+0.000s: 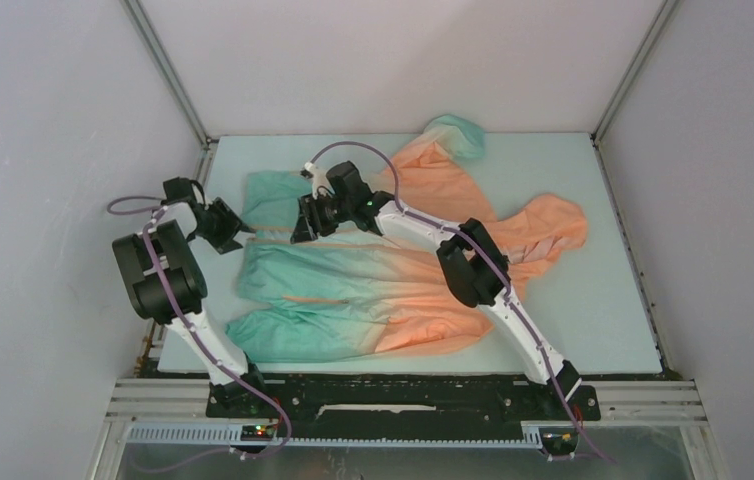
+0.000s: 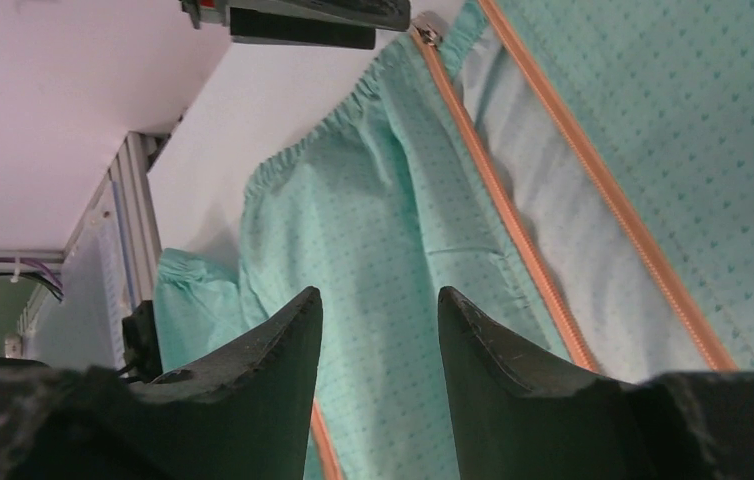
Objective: Zip up the jacket
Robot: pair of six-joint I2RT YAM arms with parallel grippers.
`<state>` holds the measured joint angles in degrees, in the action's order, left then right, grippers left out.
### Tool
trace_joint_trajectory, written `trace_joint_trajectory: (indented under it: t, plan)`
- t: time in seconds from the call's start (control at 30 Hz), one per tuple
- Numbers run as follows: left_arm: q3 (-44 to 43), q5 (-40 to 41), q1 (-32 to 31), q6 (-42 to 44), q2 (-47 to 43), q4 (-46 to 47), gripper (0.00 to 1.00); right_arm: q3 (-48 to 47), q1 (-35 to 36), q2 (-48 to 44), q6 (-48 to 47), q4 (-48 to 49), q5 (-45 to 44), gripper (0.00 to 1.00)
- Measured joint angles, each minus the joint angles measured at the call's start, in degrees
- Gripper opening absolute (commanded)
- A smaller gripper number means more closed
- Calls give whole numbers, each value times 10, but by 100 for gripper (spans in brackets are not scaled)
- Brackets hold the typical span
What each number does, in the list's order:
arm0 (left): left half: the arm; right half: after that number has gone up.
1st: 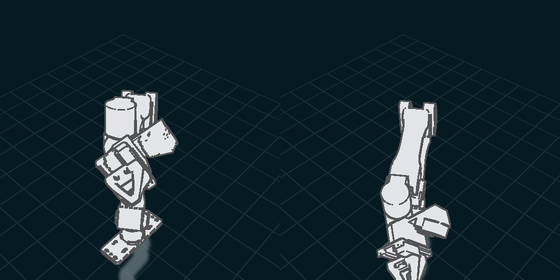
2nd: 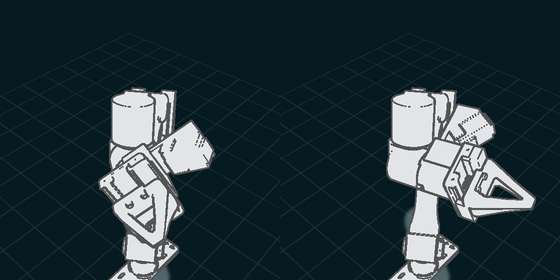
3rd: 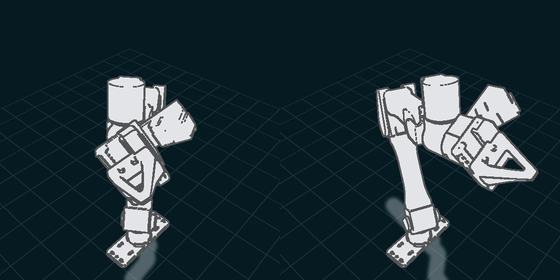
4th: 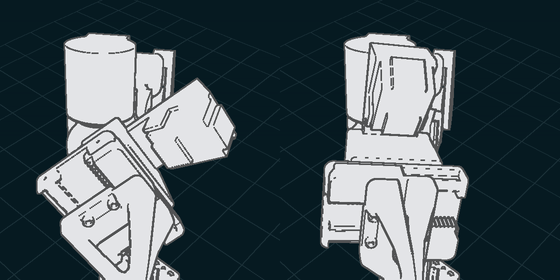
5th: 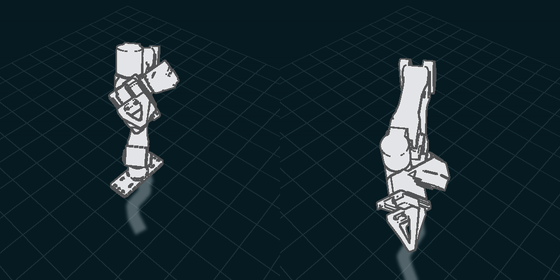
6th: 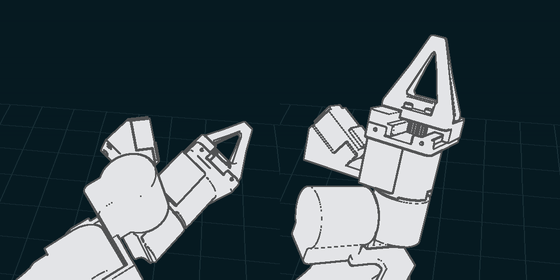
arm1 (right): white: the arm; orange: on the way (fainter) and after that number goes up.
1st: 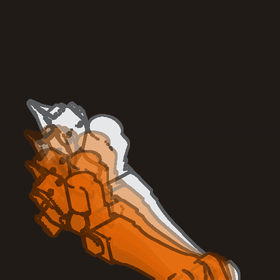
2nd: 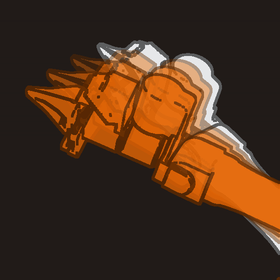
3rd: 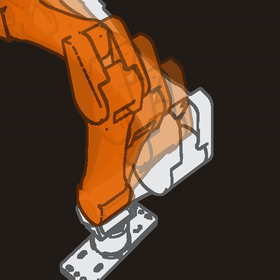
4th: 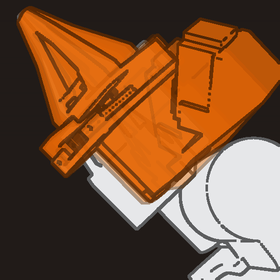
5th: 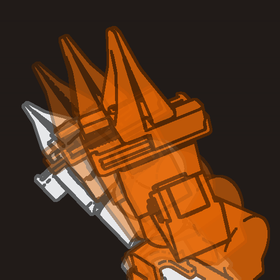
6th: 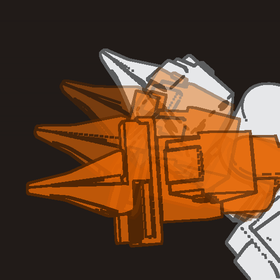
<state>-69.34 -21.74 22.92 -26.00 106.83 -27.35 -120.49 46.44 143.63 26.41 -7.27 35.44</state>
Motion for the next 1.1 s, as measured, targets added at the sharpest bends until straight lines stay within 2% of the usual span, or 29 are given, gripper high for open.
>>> trace_joint_trajectory:
  t: [0.27,0.37,0.4,0.47,0.73,0.83,1.03,1.1]
  plan:
    - [0,-8,1,2,21,-1,50,-49,0,46,-9,-22,8,52]
    - [0,-10,1,1,21,-1,40,-58,0,51,-2,-19,16,55]
    - [2,-12,1,1,21,2,32,-59,1,52,6,-8,28,57]
    - [4,-16,1,-2,21,6,24,-59,2,53,12,-4,33,57]
    - [41,-69,10,-12,22,57,11,-109,5,85,37,6,56,59]
    - [66,-96,22,-25,21,93,1,-111,5,88,50,10,67,59]
    - [125,-146,30,-32,-17,161,0,-113,4,92,77,24,77,59]
    - [159,-167,30,-40,-46,209,0,-113,3,92,90,29,85,60]
